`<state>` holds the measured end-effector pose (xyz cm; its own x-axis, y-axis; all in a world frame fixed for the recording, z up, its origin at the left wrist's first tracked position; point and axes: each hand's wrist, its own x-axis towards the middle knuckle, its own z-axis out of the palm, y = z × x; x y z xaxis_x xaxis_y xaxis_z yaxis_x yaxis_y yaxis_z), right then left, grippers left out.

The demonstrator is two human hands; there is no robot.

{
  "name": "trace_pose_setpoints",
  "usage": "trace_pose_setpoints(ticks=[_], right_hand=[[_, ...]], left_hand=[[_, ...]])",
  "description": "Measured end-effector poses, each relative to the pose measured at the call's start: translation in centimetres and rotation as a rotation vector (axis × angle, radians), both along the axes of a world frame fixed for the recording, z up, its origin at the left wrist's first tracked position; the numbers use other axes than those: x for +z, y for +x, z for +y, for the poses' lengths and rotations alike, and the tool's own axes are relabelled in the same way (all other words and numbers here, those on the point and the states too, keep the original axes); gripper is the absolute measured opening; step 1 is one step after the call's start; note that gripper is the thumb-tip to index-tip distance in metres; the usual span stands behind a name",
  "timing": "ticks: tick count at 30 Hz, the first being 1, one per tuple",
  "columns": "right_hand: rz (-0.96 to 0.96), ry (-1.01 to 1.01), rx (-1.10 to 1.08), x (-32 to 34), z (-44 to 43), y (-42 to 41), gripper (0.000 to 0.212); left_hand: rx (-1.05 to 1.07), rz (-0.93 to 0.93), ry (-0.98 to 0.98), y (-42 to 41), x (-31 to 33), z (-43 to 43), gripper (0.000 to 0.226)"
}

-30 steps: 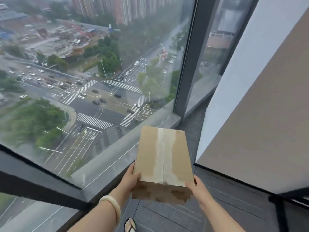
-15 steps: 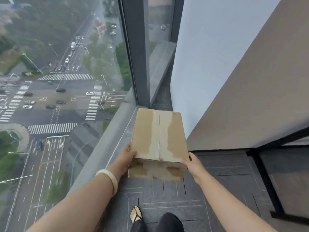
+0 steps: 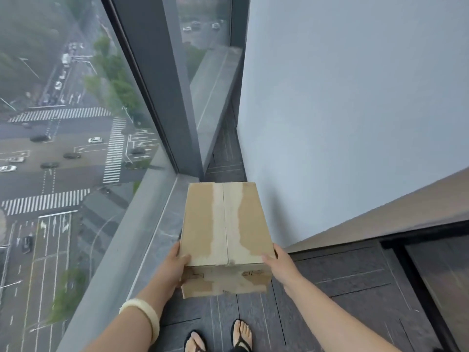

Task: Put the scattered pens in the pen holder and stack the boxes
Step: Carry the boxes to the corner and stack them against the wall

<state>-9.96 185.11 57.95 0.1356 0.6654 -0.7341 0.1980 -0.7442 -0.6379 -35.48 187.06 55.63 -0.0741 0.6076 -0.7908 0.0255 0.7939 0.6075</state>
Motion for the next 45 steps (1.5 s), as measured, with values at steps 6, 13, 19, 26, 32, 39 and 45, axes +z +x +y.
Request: trace_pose_setpoints(ticks=[6,13,19,26,32,39,45], right_hand=[[-0.019,0.009,-0.003,-12.5,6.8,0.8,0.039],[-0.048,0.039,-0.054,-27.1,12.2,0.6,0.036],[-0.051,0.084,-0.079,-38.7,15.9,0.9,0.040],[-0.034,0.242,-0.109,-46.1,16.4,0.1,0.039],[-0.079,0.184,-0.078,-45.3,17.1,1.0,0.047],[-0.117,0.177,-0.081,-45.7,18.5,1.8,0.049],[-0.140,0.174,-0.085,-46.3,19.1,1.8,0.051]], left_hand=[[-0.012,-0.043,0.009,0.6,-13.0,6.8,0.049],[-0.053,-0.063,0.103,1.3,-26.5,12.5,0.044],[-0.156,-0.032,0.192,0.7,-38.1,16.1,0.045],[-0.319,0.031,0.237,-0.3,-46.5,17.8,0.067],[-0.366,0.054,0.232,0.8,-45.2,17.9,0.067],[-0.386,0.093,0.248,2.1,-45.1,19.0,0.072],[-0.363,0.097,0.234,2.2,-45.0,19.3,0.073]])
